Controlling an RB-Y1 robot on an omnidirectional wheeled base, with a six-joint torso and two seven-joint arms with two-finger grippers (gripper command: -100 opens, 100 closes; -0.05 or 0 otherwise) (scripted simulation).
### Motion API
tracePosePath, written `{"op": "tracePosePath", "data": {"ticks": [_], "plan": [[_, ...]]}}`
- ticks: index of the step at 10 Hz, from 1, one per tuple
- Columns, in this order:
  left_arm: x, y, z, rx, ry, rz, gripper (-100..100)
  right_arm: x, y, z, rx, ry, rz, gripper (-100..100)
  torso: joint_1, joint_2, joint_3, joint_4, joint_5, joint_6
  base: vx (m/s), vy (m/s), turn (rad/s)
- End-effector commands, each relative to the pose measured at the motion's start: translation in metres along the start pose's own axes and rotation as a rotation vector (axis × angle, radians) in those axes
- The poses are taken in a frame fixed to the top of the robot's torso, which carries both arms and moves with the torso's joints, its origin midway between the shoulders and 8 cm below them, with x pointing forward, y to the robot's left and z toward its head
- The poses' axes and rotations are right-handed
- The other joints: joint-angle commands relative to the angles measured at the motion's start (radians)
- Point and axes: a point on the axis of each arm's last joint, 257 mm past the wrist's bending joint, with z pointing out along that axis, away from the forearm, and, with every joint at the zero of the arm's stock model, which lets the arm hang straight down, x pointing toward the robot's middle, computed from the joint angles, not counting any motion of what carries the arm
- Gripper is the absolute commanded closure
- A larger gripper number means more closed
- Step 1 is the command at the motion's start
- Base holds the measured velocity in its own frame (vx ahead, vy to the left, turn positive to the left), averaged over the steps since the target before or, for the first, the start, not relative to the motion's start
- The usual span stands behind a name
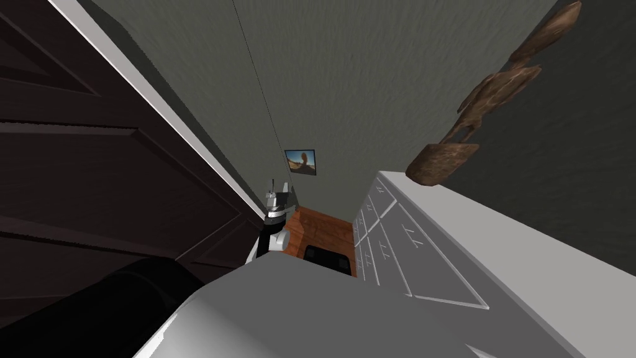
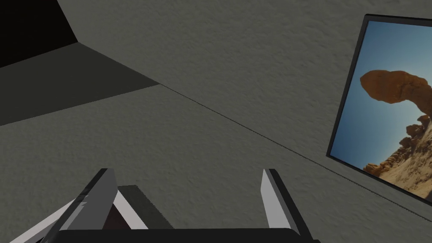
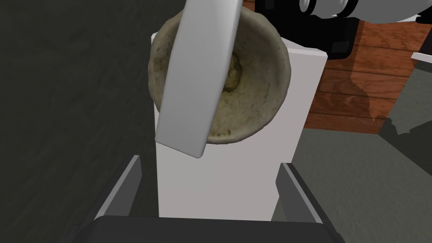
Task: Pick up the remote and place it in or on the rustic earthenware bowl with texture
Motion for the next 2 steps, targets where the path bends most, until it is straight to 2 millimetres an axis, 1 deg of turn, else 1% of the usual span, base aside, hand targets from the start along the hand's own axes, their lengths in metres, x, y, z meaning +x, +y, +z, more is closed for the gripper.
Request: {"op": "tracePosePath", "data": {"ticks": [1, 2], "plan": [[0.0000, 0.0000, 0.0000, 0.000, 0.000, 0.000, 0, 0.0000, 0.0000, 0.0000, 0.000, 0.000, 0.000, 0, 0.000, 0.000, 0.000, 0.000, 0.000, 0.000, 0.000, 0.000, 0.000], [0.0000, 0.0000, 0.0000, 0.000, 0.000, 0.000, 0, 0.0000, 0.0000, 0.0000, 0.000, 0.000, 0.000, 0, 0.000, 0.000, 0.000, 0.000, 0.000, 0.000, 0.000, 0.000, 0.000]]}}
